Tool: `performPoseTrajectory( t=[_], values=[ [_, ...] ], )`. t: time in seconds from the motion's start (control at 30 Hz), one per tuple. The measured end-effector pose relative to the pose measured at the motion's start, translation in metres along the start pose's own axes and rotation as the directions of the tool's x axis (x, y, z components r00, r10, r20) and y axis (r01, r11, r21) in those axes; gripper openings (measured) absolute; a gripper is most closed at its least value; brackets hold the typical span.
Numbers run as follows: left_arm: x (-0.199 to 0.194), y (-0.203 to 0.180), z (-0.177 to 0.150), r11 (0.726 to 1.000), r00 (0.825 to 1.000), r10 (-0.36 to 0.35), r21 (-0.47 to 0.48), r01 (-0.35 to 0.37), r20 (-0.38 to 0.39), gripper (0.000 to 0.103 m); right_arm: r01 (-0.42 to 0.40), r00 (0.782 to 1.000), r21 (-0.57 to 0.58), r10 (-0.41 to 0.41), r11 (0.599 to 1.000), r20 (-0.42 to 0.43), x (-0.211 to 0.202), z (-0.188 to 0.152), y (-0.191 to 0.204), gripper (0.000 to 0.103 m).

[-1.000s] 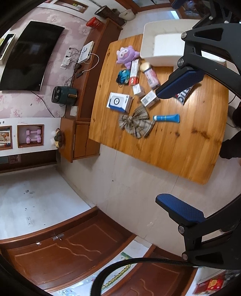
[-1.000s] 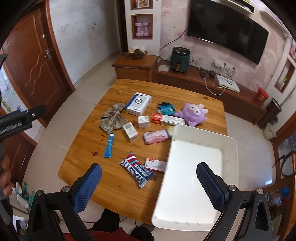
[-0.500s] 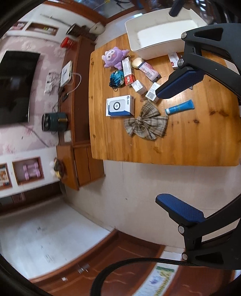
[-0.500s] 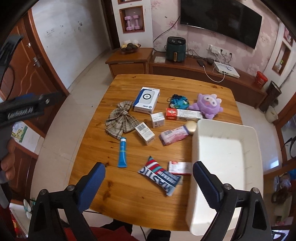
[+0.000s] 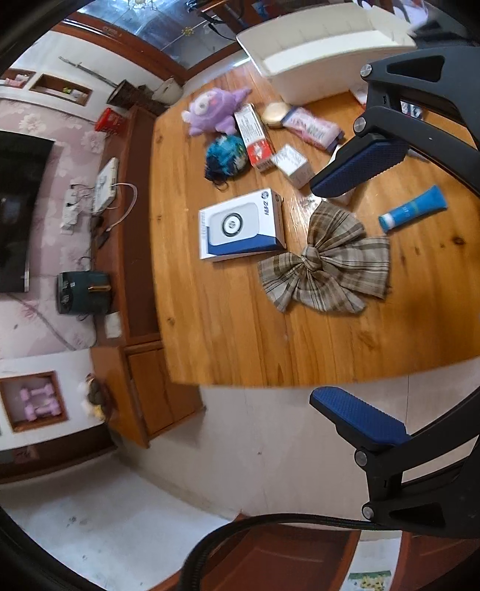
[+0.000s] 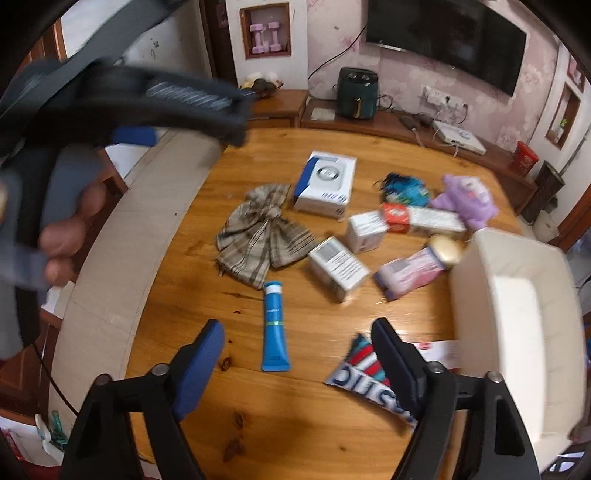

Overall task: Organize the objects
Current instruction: 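Close the left tool on the plaid bow while the right tool reaches the blue tube, then lift the plaid bow with the left tool while the right tool lifts the blue tube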

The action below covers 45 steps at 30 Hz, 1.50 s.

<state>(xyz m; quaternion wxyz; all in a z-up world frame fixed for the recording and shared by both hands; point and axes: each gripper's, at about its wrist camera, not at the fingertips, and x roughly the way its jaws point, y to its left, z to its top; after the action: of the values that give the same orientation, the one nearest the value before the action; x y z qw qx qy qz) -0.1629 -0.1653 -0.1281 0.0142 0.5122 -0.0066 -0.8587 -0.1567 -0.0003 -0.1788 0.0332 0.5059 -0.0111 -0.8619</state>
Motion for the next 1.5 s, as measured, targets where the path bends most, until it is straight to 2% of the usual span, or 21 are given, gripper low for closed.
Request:
performPoseTrajectory(
  t=[0.13,0.27,0.4,0.53,0.67,0.83,0.9,1.03,1.17,1.33,1.4,1.5],
  values=[
    [0.039,0.001,0.003,0.998,0.997,-0.050,-0.033,0.047,-0.062,0.102,-0.025,0.999,0.009,0.025,1.000,-0.024,0.027,-0.008,0.007,0.076],
    [0.072,-0.004,0.005,0.999,0.994,-0.004,-0.044,-0.001,-0.108,0.100,-0.023,0.999,0.008,0.023,1.000,-0.040,0.048,-0.009,0.014,0.076],
    [0.093,-0.005,0.003,0.996,0.988,-0.026,-0.093,0.012,-0.153,0.100,-0.015,0.998,-0.002,0.015,1.000,-0.056,0.064,-0.008,0.019,0.068],
    [0.102,-0.009,0.000,0.993,0.982,-0.050,-0.117,0.029,-0.181,0.099,-0.014,0.998,-0.010,0.014,1.000,-0.064,0.074,-0.008,0.020,0.065],
    [0.109,-0.011,-0.002,0.994,0.977,-0.038,-0.111,0.015,-0.209,0.099,-0.013,0.997,-0.010,0.012,1.000,-0.071,0.081,-0.007,0.020,0.065],
    [0.120,-0.010,-0.003,0.992,0.968,-0.024,-0.130,-0.009,-0.248,0.099,-0.002,0.994,-0.018,0.000,1.000,-0.107,0.093,-0.006,0.022,0.055],
    [0.124,-0.011,-0.003,0.991,0.965,-0.018,-0.130,-0.017,-0.262,0.098,-0.003,0.992,-0.015,0.001,1.000,-0.125,0.097,-0.007,0.023,0.046],
    [0.130,-0.012,-0.005,0.989,0.958,-0.019,-0.145,-0.024,-0.288,0.097,0.017,0.992,-0.034,-0.021,0.999,-0.128,0.099,-0.009,0.027,0.043],
    [0.136,-0.009,-0.007,0.986,0.954,0.015,-0.155,-0.064,-0.300,0.090,0.013,0.992,-0.041,-0.018,0.999,-0.125,0.098,-0.010,0.031,0.039],
    [0.141,-0.007,-0.011,0.981,0.947,0.013,-0.178,-0.073,-0.321,0.078,0.007,0.993,-0.041,-0.012,0.999,-0.119,0.096,-0.013,0.033,0.025],
    [0.140,-0.007,-0.012,0.982,0.950,0.026,-0.171,-0.083,-0.310,0.070,0.005,0.993,-0.037,-0.010,0.999,-0.120,0.096,-0.013,0.034,0.020],
    [0.136,-0.010,-0.013,0.985,0.954,0.039,-0.150,-0.087,-0.296,0.049,0.003,0.993,-0.031,-0.006,1.000,-0.119,0.095,-0.015,0.035,0.020]
  ],
)
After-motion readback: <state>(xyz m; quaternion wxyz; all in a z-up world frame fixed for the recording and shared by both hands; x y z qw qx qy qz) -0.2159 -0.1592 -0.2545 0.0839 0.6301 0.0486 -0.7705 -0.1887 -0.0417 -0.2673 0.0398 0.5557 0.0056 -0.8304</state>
